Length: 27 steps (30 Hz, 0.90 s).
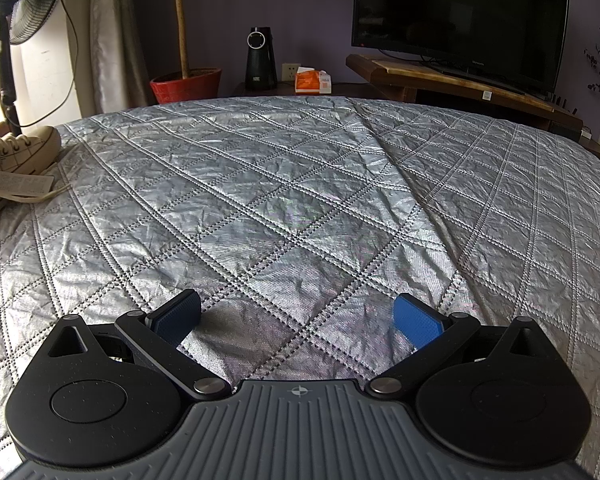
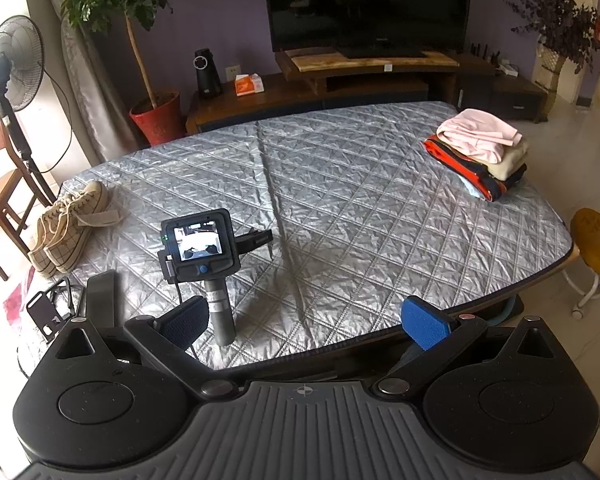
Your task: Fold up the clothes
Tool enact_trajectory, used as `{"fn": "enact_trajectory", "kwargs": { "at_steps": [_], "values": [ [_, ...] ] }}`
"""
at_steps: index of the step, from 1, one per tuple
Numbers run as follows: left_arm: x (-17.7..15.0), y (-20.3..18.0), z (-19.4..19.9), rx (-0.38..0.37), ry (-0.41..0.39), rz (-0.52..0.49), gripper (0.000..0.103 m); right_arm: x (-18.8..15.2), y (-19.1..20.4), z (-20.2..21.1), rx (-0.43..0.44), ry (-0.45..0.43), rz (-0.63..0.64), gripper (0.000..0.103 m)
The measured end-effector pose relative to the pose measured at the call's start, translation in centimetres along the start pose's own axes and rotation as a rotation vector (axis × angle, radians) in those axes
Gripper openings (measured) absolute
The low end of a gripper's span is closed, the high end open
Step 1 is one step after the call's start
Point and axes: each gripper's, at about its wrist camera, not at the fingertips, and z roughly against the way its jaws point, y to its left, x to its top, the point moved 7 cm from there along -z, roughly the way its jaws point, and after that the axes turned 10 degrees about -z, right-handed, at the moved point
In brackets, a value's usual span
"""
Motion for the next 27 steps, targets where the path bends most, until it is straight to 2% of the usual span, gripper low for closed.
{"fn": "enact_trajectory", "kwargs": {
  "at_steps": [27],
  "values": [
    [0.00,-0.03,0.00,0.000,0.000,0.000,0.103,0.00,-0.08,0.14,-0.007,0.001,-0.010,0.103]
  ]
}}
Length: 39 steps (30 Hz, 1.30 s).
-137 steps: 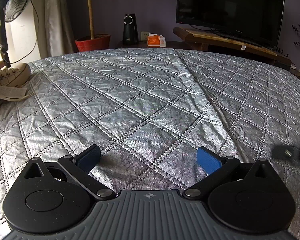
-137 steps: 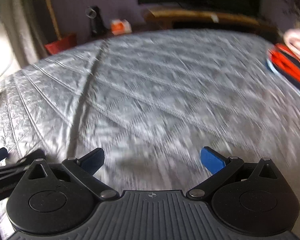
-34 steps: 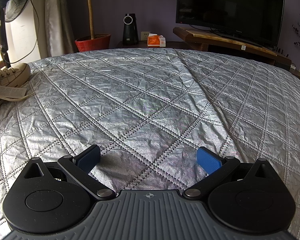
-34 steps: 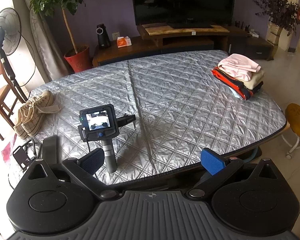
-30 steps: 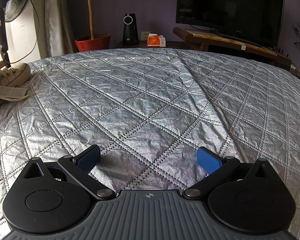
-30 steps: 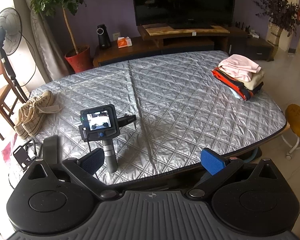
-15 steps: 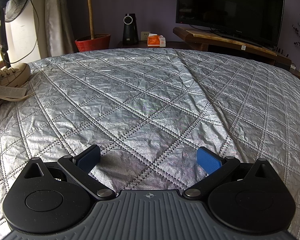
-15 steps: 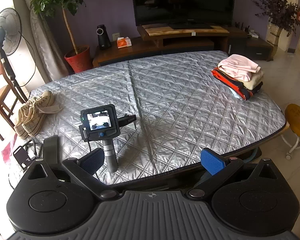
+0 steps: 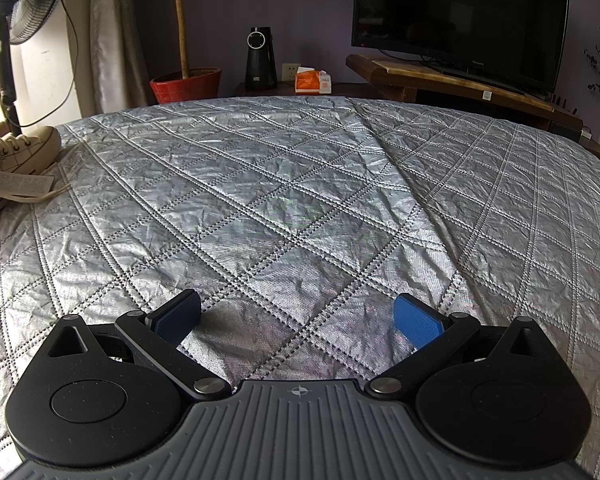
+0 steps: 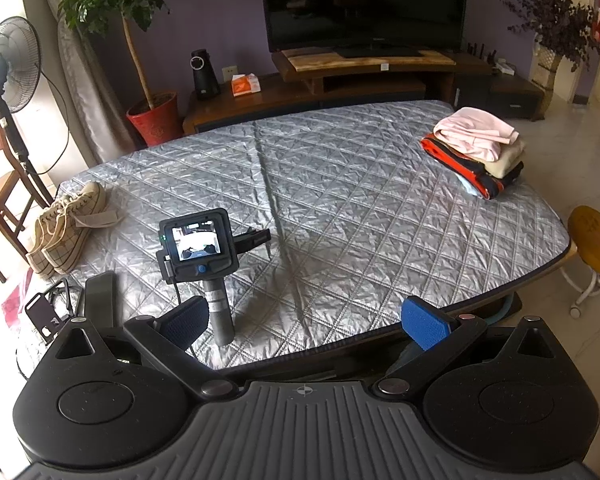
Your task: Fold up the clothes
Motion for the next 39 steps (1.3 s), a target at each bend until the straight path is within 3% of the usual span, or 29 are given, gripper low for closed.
{"fn": "enact_trajectory", "kwargs": {
  "at_steps": [39],
  "values": [
    [0.01,0.01,0.02,0.000,0.000,0.000,0.103,-0.67,-0.08,-0.97,-0.011,0.024,0.001,0.103]
  ]
}}
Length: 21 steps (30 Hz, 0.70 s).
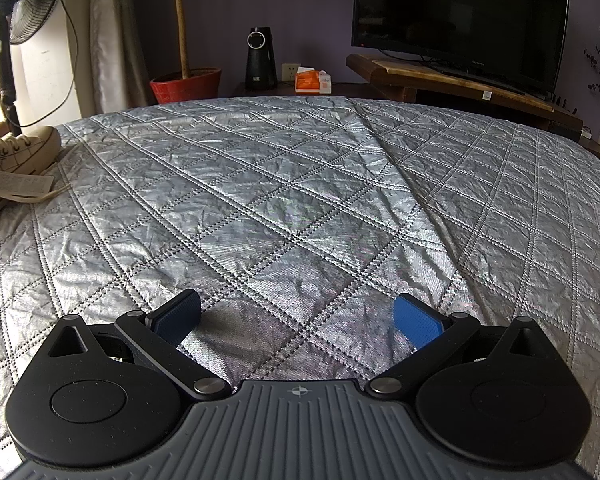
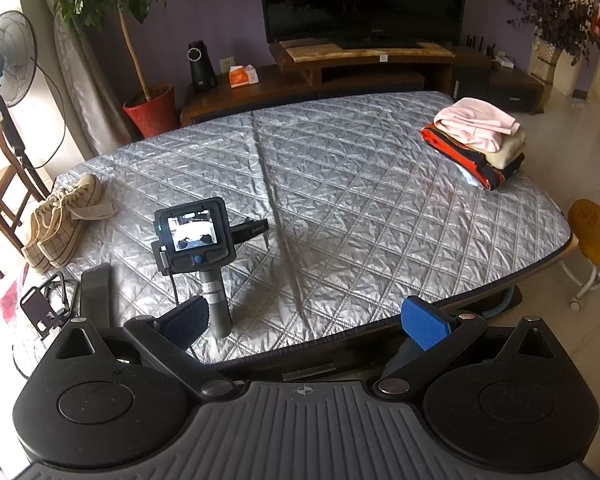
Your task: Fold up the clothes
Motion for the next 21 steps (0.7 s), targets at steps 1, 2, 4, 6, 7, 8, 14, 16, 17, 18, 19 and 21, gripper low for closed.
{"fn": "enact_trajectory", "kwargs": {
  "at_steps": [1,2,4,6,7,8,14,16,17,18,19,21],
  "values": [
    [0.0,0.0,0.0,0.000,0.000,0.000,0.103,0.0,0.0,-0.1,0.000,0.001,0.000,0.103],
    [0.0,0.0,0.0,0.000,0.000,0.000,0.103,0.0,0.0,-0.1,-0.001,0.003,0.000,0.103],
    [0.0,0.0,0.0,0.000,0.000,0.000,0.103,-0.1,0.0,-0.3,-0.002,0.005,0.000,0.103],
    [0.0,0.0,0.0,0.000,0.000,0.000,0.103,-0.1,0.0,-0.4,-0.004,0.008,0.000,0.103],
    [0.0,0.0,0.0,0.000,0.000,0.000,0.103,-0.1,-0.1,-0.5,-0.004,0.009,0.000,0.103],
    [0.0,0.0,0.0,0.000,0.000,0.000,0.103,-0.1,-0.1,-0.5,-0.004,0.011,0.000,0.103],
    [0.0,0.0,0.0,0.000,0.000,0.000,0.103,-0.3,0.0,-0.9,-0.006,0.019,0.001,0.103],
    [0.0,0.0,0.0,0.000,0.000,0.000,0.103,-0.3,-0.1,-1.0,-0.007,0.022,0.001,0.103],
    [0.0,0.0,0.0,0.000,0.000,0.000,0.103,-0.3,-0.1,-1.1,-0.007,0.023,0.000,0.103],
    [0.0,0.0,0.0,0.000,0.000,0.000,0.103,-0.4,-0.1,-1.2,-0.008,0.025,0.000,0.103],
    [0.0,0.0,0.0,0.000,0.000,0.000,0.103,-0.4,-0.1,-1.2,-0.008,0.026,0.000,0.103],
    [0.0,0.0,0.0,0.000,0.000,0.000,0.103,-0.4,-0.2,-1.3,-0.009,0.029,-0.002,0.103]
  ]
}}
